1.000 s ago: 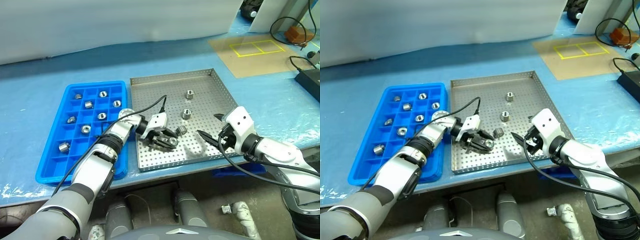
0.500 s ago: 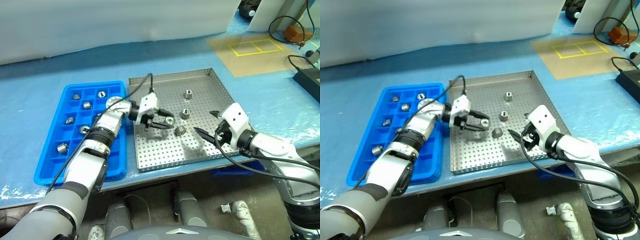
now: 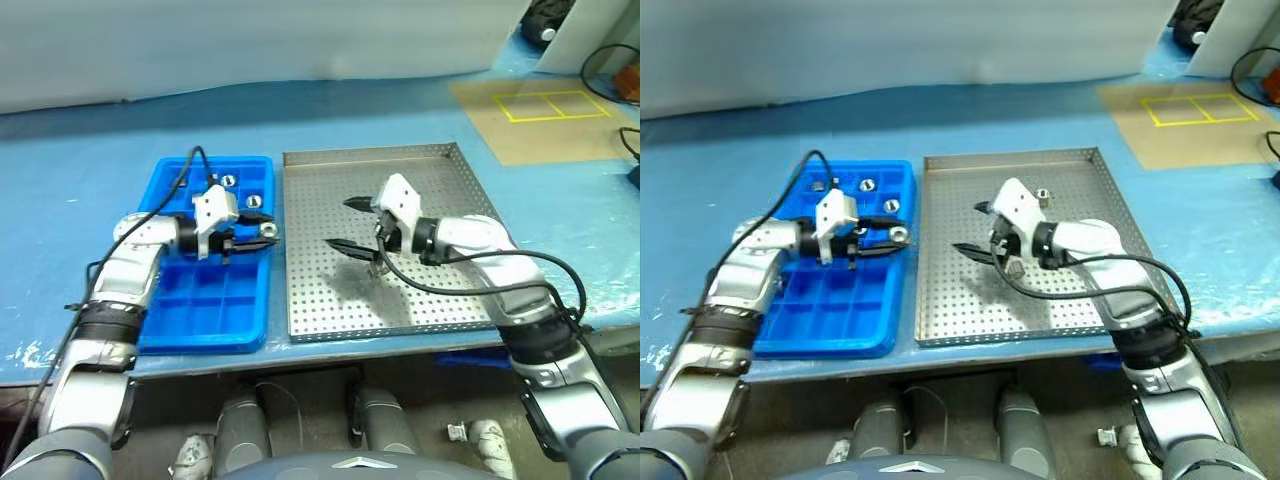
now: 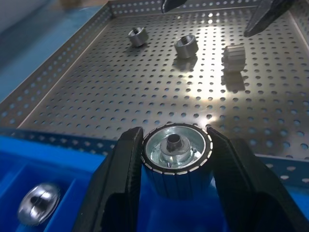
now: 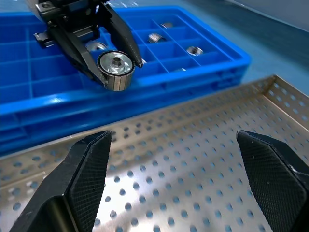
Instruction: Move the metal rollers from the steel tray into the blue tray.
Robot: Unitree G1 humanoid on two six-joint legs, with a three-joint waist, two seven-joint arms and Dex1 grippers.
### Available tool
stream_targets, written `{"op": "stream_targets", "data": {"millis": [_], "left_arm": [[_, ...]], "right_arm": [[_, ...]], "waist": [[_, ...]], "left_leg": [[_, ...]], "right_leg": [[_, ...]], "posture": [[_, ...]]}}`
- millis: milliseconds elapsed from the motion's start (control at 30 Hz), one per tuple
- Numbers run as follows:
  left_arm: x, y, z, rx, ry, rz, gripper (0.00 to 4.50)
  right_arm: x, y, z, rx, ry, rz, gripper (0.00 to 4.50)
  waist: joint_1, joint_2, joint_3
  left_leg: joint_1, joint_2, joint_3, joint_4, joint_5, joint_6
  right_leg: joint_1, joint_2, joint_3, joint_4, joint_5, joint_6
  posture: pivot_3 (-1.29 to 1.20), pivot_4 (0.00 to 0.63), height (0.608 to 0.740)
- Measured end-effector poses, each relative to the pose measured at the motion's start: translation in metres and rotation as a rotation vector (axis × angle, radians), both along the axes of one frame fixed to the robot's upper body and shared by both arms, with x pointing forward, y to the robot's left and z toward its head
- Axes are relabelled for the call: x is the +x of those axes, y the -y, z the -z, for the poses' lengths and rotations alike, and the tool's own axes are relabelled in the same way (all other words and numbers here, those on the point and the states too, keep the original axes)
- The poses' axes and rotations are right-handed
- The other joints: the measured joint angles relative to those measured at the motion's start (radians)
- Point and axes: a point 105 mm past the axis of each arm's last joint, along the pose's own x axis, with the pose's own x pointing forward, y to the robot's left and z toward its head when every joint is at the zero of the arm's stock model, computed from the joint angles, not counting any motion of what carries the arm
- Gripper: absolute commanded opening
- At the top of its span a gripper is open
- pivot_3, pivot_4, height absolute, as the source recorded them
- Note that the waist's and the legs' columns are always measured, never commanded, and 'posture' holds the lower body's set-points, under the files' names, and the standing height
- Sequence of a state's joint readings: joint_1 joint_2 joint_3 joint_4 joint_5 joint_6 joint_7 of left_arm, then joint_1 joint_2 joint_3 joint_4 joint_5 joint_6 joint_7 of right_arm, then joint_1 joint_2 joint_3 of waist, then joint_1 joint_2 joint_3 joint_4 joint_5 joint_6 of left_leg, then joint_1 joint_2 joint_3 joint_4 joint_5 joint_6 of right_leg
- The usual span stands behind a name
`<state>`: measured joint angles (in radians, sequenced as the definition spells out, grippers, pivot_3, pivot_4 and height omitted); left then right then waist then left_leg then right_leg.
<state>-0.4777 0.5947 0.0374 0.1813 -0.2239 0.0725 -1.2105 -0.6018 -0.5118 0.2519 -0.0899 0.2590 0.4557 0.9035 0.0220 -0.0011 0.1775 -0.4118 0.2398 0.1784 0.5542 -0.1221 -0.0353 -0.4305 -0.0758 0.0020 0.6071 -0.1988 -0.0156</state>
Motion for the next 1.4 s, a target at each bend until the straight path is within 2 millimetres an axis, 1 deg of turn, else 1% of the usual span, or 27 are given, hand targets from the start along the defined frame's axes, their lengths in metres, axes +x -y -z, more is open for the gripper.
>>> {"op": "stream_targets", "data": {"millis": [33,133,233,300,400,467,600,733,800,933,1000,1100,1200,1400], "left_arm": [[-0.002,-0.004,-0.002,-0.001,0.002,-0.020,1.74],[-0.013,-0.021,-0.008,-0.015,0.011,-0.100,1.74],[-0.023,-0.031,-0.009,-0.018,0.007,-0.155,1.74],[-0.034,-0.039,-0.007,-0.016,-0.017,-0.192,1.74],[-0.052,-0.052,0.004,0.012,-0.078,-0.232,1.74],[-0.060,-0.059,0.011,0.022,-0.105,-0.270,1.74],[-0.064,-0.072,0.019,0.031,-0.124,-0.332,1.74],[-0.069,-0.080,0.023,0.026,-0.142,-0.369,1.74],[-0.071,-0.083,0.022,0.012,-0.142,-0.382,1.74],[-0.076,-0.096,0.017,-0.014,-0.151,-0.425,1.74],[-0.080,-0.096,0.018,-0.013,-0.166,-0.423,1.74],[-0.086,-0.092,0.020,-0.006,-0.185,-0.401,1.74],[-0.088,-0.085,0.019,-0.005,-0.183,-0.375,1.74],[-0.088,-0.076,0.029,0.005,-0.217,-0.342,1.74]], "right_arm": [[0.002,-0.002,0.001,-0.005,-0.001,-0.015,4.32],[0.007,-0.016,0.009,-0.010,-0.020,-0.082,4.32],[0.007,-0.028,0.016,-0.011,-0.038,-0.143,4.32],[0.005,-0.039,0.017,-0.008,-0.040,-0.194,4.32],[0.006,-0.047,0.018,-0.005,-0.037,-0.241,4.32],[0.008,-0.050,0.021,-0.012,-0.038,-0.255,4.32],[0.006,-0.054,0.023,-0.014,-0.038,-0.279,4.32],[0.006,-0.053,0.024,-0.020,-0.034,-0.280,4.32],[0.005,-0.050,0.027,-0.024,-0.040,-0.275,4.32],[0.006,-0.042,0.034,-0.041,-0.058,-0.251,4.32],[0.006,-0.040,0.033,-0.047,-0.051,-0.245,4.32],[0.005,-0.040,0.032,-0.048,-0.042,-0.245,4.32],[0.005,-0.040,0.033,-0.051,-0.042,-0.243,4.32],[0.005,-0.039,0.033,-0.054,-0.039,-0.239,4.32]], "waist": [[0.008,0.000,0.000],[0.031,0.000,0.000],[0.051,0.000,0.000],[0.060,0.000,0.000],[0.072,0.000,0.000],[0.081,0.000,0.000],[0.099,0.000,0.000],[0.103,-0.001,0.000],[0.102,-0.001,0.000],[0.101,-0.001,0.000],[0.099,-0.001,0.000],[0.100,-0.001,0.000],[0.102,-0.001,0.000],[0.101,-0.001,0.000]], "left_leg": [[0.000,0.000,0.000,-0.001,0.000,-0.001],[0.000,0.000,-0.001,-0.005,0.003,-0.004],[0.001,0.000,-0.001,-0.008,0.004,-0.006],[0.000,0.000,-0.001,-0.008,0.004,-0.007],[0.000,0.000,-0.001,-0.010,0.004,-0.007],[0.000,0.000,-0.002,-0.010,0.005,-0.007],[0.000,0.000,-0.002,-0.010,0.005,-0.007],[0.000,0.000,-0.002,-0.010,0.005,-0.008],[0.000,0.000,-0.002,-0.010,0.005,-0.008],[0.000,0.000,-0.002,-0.010,0.005,-0.008],[0.000,0.001,-0.002,-0.010,0.005,-0.008],[0.000,0.001,-0.002,-0.011,0.005,-0.008],[0.000,0.000,-0.002,-0.011,0.005,-0.008],[0.001,0.001,-0.002,-0.011,0.005,-0.009]], "right_leg": [[0.000,0.000,0.000,0.001,0.000,0.000],[-0.002,0.000,-0.001,0.001,0.000,0.000],[-0.004,0.000,-0.001,0.002,0.000,0.000],[-0.004,0.000,-0.002,0.002,0.000,0.000],[-0.006,0.001,-0.001,0.002,-0.001,-0.001],[-0.006,0.001,-0.002,0.002,-0.001,-0.001],[-0.005,0.001,-0.002,0.002,-0.001,-0.001],[-0.005,0.001,-0.002,0.003,-0.001,-0.001],[-0.005,0.001,-0.002,0.003,-0.001,-0.001],[-0.006,0.002,-0.002,0.002,-0.001,-0.001],[-0.006,0.002,-0.001,0.002,-0.001,-0.001],[-0.006,0.002,-0.001,0.002,-0.001,0.000],[-0.006,0.002,-0.001,0.002,-0.001,0.000],[-0.006,0.002,-0.001,0.003,-0.001,0.000]], "posture": [[0.01,0.150,0.740],[0.08,0.150,0.740],[0.13,0.150,0.740],[0.16,0.150,0.740],[0.18,0.150,0.740],[0.19,0.150,0.740],[0.18,0.150,0.740],[0.15,0.150,0.740],[0.14,0.150,0.740],[0.13,0.150,0.740],[0.13,0.150,0.740],[0.13,0.150,0.740],[0.12,0.150,0.740],[0.12,0.150,0.740]]}}
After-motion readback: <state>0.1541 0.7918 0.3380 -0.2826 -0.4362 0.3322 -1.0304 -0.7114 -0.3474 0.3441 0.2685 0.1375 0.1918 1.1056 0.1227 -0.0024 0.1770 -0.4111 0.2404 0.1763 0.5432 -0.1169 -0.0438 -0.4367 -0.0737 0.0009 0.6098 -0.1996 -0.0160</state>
